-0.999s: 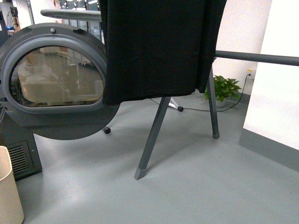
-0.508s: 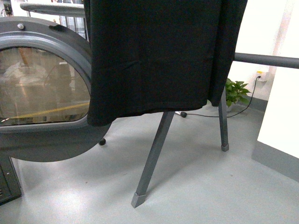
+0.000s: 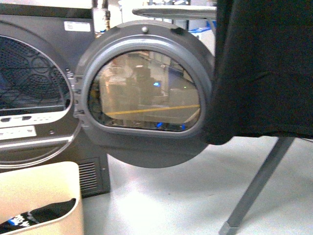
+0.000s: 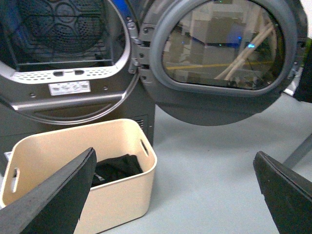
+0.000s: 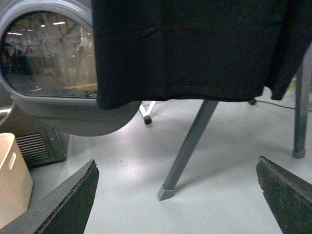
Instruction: Move hamper under clothes hanger
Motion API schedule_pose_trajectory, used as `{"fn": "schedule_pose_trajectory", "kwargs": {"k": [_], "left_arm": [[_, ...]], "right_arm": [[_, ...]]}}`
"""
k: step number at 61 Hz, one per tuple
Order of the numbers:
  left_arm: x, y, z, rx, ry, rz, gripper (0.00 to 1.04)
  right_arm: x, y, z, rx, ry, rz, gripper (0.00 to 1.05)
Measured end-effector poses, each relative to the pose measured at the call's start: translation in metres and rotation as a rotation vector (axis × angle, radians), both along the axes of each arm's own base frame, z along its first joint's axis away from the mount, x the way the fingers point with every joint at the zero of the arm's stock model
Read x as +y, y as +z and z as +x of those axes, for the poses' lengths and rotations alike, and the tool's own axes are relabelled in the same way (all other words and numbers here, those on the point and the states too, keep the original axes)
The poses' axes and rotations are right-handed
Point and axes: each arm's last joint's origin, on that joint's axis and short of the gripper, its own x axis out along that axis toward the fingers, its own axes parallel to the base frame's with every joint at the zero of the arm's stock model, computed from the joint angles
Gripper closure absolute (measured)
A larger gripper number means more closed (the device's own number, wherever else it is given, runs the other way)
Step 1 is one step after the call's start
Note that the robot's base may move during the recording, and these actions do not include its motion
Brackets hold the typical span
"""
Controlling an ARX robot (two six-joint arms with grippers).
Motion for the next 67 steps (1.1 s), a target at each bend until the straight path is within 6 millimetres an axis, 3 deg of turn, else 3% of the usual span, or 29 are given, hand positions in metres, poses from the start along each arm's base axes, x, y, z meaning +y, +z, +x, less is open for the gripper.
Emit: {"fn": "schedule_pose_trajectory", "kwargs": {"k": [56, 58, 62, 67], "left_arm": [[0.000, 0.000, 0.000, -0.001, 0.000, 0.000, 0.07], [0.001, -0.001, 0.001, 0.059, 0.060, -0.020, 0.07], [0.010, 0.000, 0.013, 0.222, 0.197, -0.053, 0.07], [0.022, 0.015, 0.039, 0.230, 0.267, -0.072, 0.07]], "right_arm": [[0.000, 0.000, 0.000, 0.000, 0.000, 0.000, 0.08], [0.000, 0.000, 0.000, 0.000, 0.000, 0.000, 0.08], [0.001, 0.000, 0.001, 0.074, 0.056, 0.047, 0.08], [0.007, 0.009, 0.021, 0.155, 0.109, 0.117, 0.08]]}}
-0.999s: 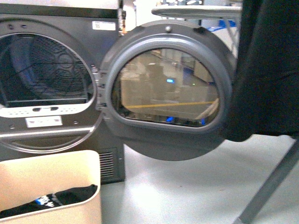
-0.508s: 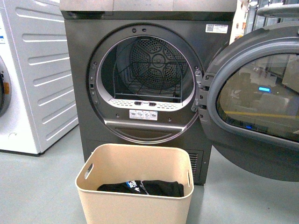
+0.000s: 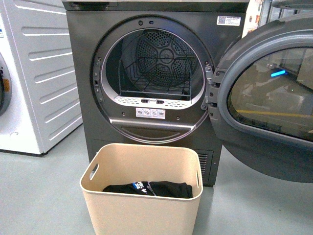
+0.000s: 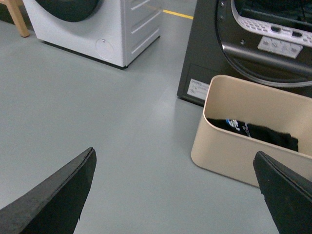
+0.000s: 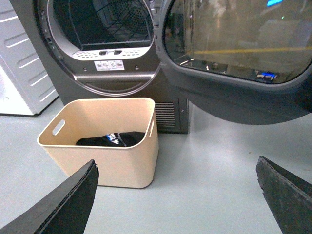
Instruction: Move hamper under clothes hanger
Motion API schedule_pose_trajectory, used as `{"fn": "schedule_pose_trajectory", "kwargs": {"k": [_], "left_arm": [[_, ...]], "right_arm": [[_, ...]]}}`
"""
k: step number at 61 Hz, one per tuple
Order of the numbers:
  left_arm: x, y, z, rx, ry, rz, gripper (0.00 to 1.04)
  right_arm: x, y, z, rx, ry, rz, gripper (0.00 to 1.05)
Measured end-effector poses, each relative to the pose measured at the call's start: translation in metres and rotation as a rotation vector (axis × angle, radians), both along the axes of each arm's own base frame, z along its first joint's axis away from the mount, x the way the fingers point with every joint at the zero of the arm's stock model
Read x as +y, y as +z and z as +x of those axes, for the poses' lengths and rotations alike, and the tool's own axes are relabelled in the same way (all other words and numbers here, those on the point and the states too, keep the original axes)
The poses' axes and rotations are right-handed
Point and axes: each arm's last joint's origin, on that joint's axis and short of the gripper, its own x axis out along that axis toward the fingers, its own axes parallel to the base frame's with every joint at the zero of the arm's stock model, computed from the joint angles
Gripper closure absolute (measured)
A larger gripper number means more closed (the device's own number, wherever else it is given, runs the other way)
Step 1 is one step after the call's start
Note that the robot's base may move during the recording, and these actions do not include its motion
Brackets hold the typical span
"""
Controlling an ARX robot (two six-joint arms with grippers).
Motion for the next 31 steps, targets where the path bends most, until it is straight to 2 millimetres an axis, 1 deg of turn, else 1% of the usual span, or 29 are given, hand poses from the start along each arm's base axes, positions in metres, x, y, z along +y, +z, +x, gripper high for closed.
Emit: {"fn": "schedule_pose_trajectory", "kwargs": {"k": [1, 2, 5, 6, 9, 13, 14, 15, 16, 18, 21, 25, 27, 28, 31], "left_arm": [[0.001, 0.002, 0.003, -0.002, 0.003, 0.000, 0.07], [0.003, 0.005, 0.011, -0.004, 0.002, -0.003, 0.07], [0.008, 0.012, 0.034, 0.001, -0.003, -0.009, 0.07], [0.009, 0.013, 0.038, 0.004, -0.008, -0.009, 0.07], [0.012, 0.014, 0.064, 0.038, -0.035, -0.019, 0.07], [0.016, 0.007, 0.093, 0.112, -0.060, -0.023, 0.07], [0.017, 0.005, 0.101, 0.134, -0.066, -0.025, 0.07], [0.017, 0.002, 0.109, 0.154, -0.072, -0.028, 0.07], [0.018, 0.001, 0.113, 0.164, -0.074, -0.028, 0.07], [0.020, -0.005, 0.132, 0.206, -0.084, -0.022, 0.07], [0.022, -0.012, 0.155, 0.254, -0.101, -0.012, 0.07], [0.024, -0.018, 0.175, 0.304, -0.113, -0.004, 0.07], [0.025, -0.022, 0.185, 0.326, -0.116, -0.001, 0.07], [0.025, -0.024, 0.191, 0.339, -0.121, 0.002, 0.07], [0.026, -0.028, 0.206, 0.367, -0.131, 0.011, 0.07]], "right_arm": [[0.002, 0.003, 0.006, 0.004, 0.014, 0.007, 0.08], [0.003, 0.004, 0.009, 0.006, 0.022, 0.009, 0.08], [0.010, 0.014, 0.029, 0.012, 0.068, 0.018, 0.08], [0.013, 0.016, 0.036, 0.017, 0.081, 0.020, 0.08], [0.020, 0.021, 0.057, 0.040, 0.119, 0.022, 0.08], [0.033, 0.020, 0.090, 0.133, 0.163, 0.015, 0.08], [0.034, 0.020, 0.094, 0.147, 0.170, 0.013, 0.08], [0.038, 0.018, 0.102, 0.174, 0.184, 0.010, 0.08], [0.041, 0.017, 0.110, 0.201, 0.198, 0.007, 0.08], [0.049, 0.014, 0.126, 0.256, 0.230, -0.005, 0.08], [0.060, 0.010, 0.149, 0.330, 0.266, -0.031, 0.08], [0.070, 0.007, 0.173, 0.387, 0.282, -0.051, 0.08], [0.076, 0.006, 0.189, 0.417, 0.290, -0.066, 0.08], [0.077, 0.005, 0.193, 0.423, 0.291, -0.070, 0.08], [0.085, 0.003, 0.216, 0.462, 0.289, -0.084, 0.08]]}}
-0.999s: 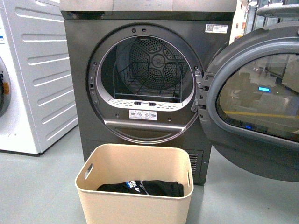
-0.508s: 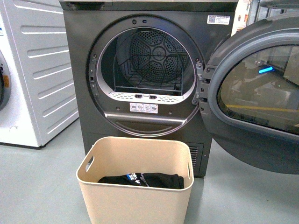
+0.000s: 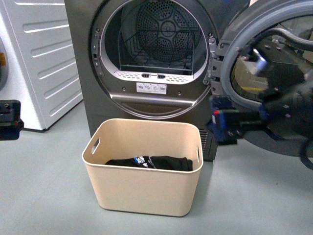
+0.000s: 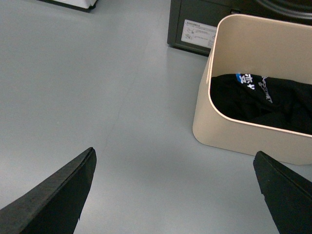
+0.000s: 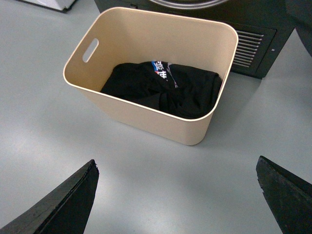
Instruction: Move hamper under clothes hanger
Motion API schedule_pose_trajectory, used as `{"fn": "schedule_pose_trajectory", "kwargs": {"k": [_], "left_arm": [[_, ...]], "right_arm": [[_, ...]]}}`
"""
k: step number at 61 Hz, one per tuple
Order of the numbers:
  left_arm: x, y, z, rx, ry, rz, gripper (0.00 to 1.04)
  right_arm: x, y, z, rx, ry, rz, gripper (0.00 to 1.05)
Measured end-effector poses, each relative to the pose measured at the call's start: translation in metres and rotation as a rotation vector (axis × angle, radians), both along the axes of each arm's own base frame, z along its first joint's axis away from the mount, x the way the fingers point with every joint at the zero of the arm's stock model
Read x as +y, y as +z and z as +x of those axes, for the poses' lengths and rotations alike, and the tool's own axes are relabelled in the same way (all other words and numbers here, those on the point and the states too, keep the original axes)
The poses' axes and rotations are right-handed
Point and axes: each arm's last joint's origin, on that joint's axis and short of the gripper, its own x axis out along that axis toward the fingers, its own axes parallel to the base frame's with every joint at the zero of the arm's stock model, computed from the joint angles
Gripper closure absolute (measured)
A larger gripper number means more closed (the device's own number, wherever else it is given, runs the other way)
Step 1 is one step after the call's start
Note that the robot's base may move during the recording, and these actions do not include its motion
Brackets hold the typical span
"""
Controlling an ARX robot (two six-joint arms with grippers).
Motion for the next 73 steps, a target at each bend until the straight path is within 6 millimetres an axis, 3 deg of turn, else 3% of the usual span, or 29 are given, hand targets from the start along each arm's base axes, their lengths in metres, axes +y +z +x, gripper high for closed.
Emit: {"fn": "schedule_pose_trajectory", "kwargs": {"k": [12, 25, 36, 49, 73], "left_arm": [[0.002, -0.010, 0.058, 0.058, -0.017, 0.030, 0.07], [-0.004, -0.025, 0.109, 0.080, -0.055, 0.022, 0.07], [-0.013, -0.045, 0.140, 0.109, -0.085, -0.024, 0.07], [-0.015, -0.079, 0.170, 0.136, -0.083, -0.078, 0.07], [-0.013, -0.104, 0.183, 0.133, -0.112, -0.066, 0.07]], "right_arm": [[0.023, -0.019, 0.065, 0.074, -0.012, -0.075, 0.08], [0.038, -0.045, 0.117, 0.122, -0.030, -0.135, 0.08], [0.035, -0.065, 0.152, 0.136, -0.088, -0.160, 0.08], [0.026, -0.088, 0.179, 0.147, -0.152, -0.173, 0.08], [0.025, -0.123, 0.193, 0.162, -0.223, -0.202, 0.08]]}}
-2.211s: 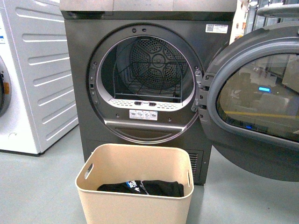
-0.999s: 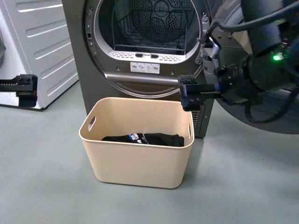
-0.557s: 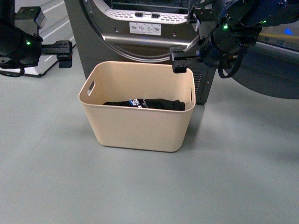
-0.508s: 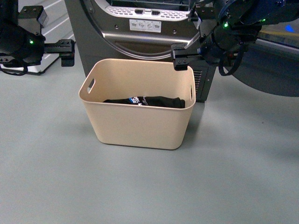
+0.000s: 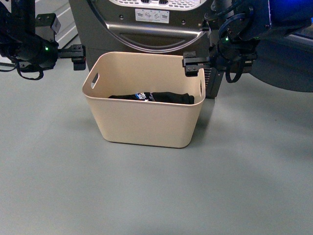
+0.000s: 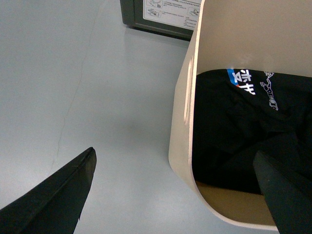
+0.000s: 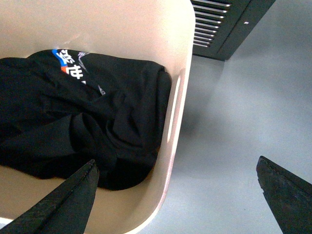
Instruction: Move hamper under clothes hanger
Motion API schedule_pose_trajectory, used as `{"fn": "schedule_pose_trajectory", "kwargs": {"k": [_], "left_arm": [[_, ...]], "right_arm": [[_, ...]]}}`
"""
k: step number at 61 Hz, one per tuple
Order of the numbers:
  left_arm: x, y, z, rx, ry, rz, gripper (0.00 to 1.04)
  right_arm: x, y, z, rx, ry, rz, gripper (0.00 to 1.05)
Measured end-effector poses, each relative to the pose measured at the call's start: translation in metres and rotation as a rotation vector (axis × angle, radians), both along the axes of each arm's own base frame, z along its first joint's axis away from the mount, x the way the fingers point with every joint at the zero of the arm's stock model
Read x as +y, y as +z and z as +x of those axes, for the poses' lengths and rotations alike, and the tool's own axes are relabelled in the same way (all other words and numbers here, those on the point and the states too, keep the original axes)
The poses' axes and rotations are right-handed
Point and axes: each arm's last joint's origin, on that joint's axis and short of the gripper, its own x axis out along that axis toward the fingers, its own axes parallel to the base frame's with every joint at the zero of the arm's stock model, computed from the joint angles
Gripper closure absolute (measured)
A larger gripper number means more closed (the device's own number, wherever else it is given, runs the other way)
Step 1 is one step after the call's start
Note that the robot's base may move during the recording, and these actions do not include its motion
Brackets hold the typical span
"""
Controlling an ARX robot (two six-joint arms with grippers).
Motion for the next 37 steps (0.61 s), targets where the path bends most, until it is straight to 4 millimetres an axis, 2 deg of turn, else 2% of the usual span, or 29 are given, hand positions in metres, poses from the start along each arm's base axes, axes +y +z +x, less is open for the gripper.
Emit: {"fn": "schedule_pose_trajectory", "kwargs": {"k": [25, 37], "left_arm": [[0.005, -0.035, 0.003, 0.014, -0.035, 0.002, 0.07], [0.005, -0.044, 0.010, -0.001, -0.046, -0.005, 0.07]], "right_arm": [[0.002, -0.031, 0.012, 0.048, -0.041, -0.018, 0.08], [0.005, -0.042, 0.018, 0.066, -0.043, -0.025, 0.08]]}}
